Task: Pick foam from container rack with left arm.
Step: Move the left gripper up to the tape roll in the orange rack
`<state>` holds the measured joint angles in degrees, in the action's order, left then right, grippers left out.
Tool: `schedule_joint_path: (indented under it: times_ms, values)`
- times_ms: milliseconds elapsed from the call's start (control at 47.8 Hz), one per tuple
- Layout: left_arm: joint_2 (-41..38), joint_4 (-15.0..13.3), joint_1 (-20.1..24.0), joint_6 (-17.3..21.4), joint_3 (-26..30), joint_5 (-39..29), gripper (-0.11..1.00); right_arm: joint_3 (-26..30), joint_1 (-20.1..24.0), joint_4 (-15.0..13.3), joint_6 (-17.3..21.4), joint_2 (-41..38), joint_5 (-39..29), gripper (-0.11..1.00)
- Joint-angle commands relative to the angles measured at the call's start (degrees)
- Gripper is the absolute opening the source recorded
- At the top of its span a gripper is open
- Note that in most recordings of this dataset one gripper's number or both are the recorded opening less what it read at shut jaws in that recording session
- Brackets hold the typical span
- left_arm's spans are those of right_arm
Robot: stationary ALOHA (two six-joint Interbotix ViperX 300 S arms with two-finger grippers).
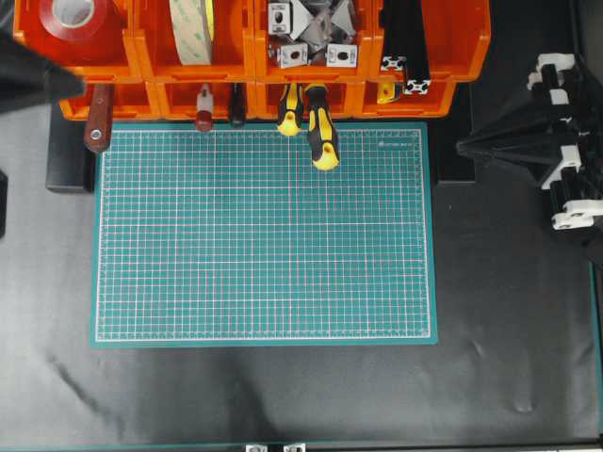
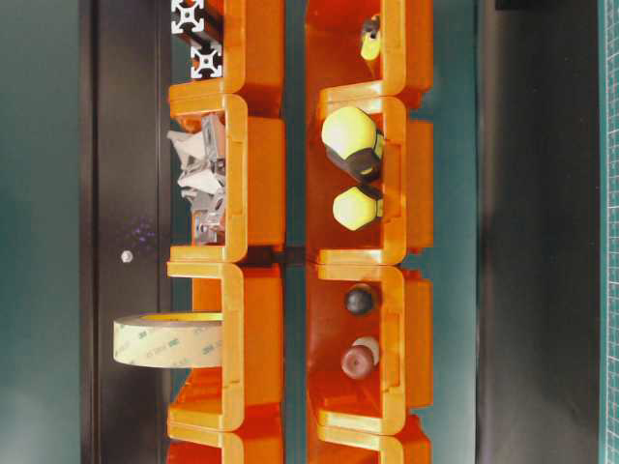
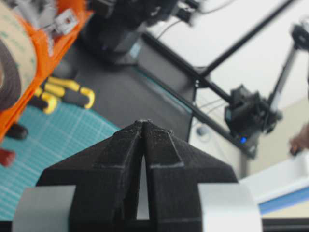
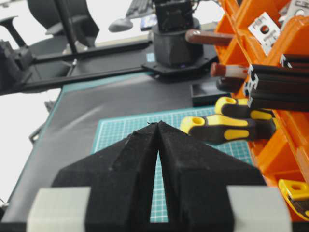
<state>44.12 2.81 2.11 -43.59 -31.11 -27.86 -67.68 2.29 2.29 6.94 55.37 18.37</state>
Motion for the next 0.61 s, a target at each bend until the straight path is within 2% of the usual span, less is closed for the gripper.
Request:
schedule_joint_path:
  times_ms: [0,63,230,293,377,439,586]
  values:
    - [-3.08,0.35,1.14,-5.89,6.5,-2.37,0.0,2.37,0.44,0.44,0.44,-0.35,1.14,0.0]
    - [-3.69,0.53,1.76,-7.82,7.47,-2.46,0.0,2.64,0.7,0.53,1.05,-0.35,1.85,0.0]
    - [-3.52,0.53,2.81,-9.14,7.21,-3.6,0.0,2.64,0.79,0.44,1.67,-0.26,2.9,0.0]
    - [-3.43,0.53,3.25,-9.67,7.21,-3.78,0.04,2.55,0.79,0.44,1.67,-0.26,3.08,0.0]
    - [-3.6,0.53,3.78,-10.46,7.29,-3.78,0.22,2.64,0.79,0.44,1.67,-0.26,3.08,0.0]
    - [-3.78,0.53,3.96,-11.16,7.21,-3.78,0.42,2.64,0.79,0.44,1.67,-0.26,3.08,0.0]
    - [-4.92,0.53,5.27,-16.96,7.03,-3.78,0.81,2.72,1.14,0.44,1.67,-0.26,3.16,0.0]
